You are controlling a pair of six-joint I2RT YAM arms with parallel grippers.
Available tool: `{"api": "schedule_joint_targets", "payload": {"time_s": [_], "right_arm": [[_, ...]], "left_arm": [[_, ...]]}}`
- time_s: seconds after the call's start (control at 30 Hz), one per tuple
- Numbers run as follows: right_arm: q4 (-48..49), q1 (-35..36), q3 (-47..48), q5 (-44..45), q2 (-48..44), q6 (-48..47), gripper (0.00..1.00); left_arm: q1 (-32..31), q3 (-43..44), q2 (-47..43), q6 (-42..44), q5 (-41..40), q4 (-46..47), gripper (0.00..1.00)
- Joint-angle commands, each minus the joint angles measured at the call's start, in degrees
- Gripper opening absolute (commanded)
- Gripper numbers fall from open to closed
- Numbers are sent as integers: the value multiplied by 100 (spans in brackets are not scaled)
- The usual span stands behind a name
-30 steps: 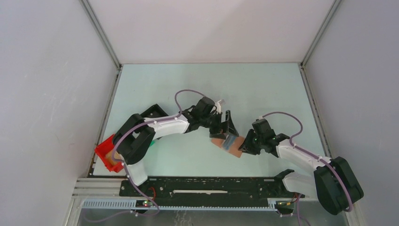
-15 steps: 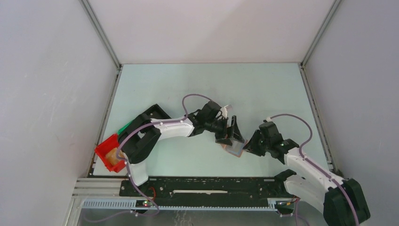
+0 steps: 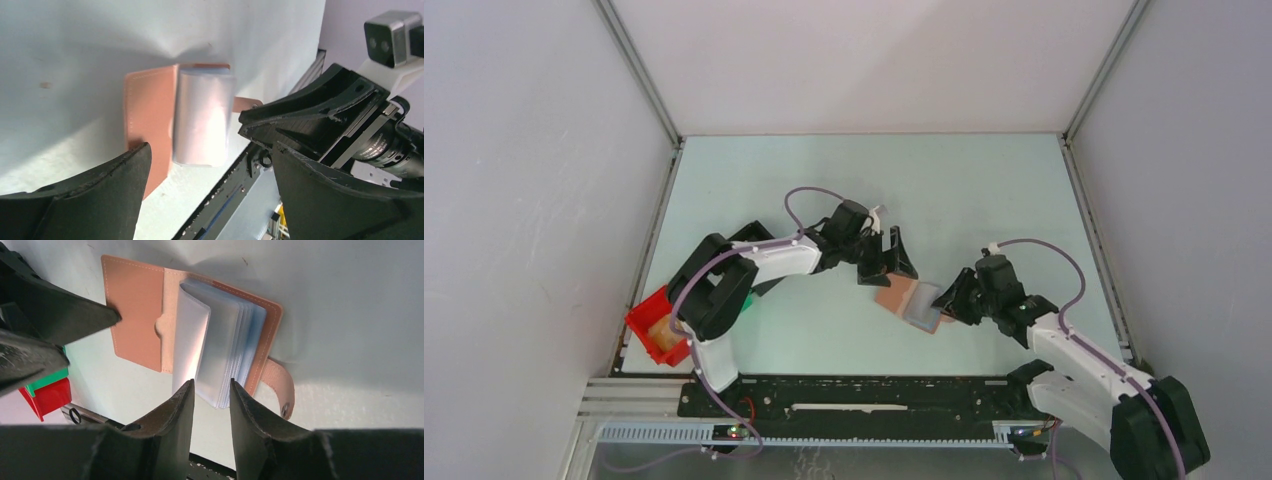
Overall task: Take the credit cards out of the card holder
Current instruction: Open the card holder at the center of the board.
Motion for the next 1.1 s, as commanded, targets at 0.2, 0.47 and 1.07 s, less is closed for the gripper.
{"api": "schedule_joint_targets", "payload": {"time_s": [0.2, 0.47, 1.07], "right_arm": [[934, -6, 25, -372, 726, 58, 40], [1108, 18, 237, -589, 1257, -108, 39], [1207, 329, 597, -797, 1413, -364, 36]], "left_arm": [[104, -500, 224, 386, -140, -7, 94], [102, -1258, 64, 382, -117, 152, 94], [-188, -1985, -724, 105, 88, 348, 94]]}}
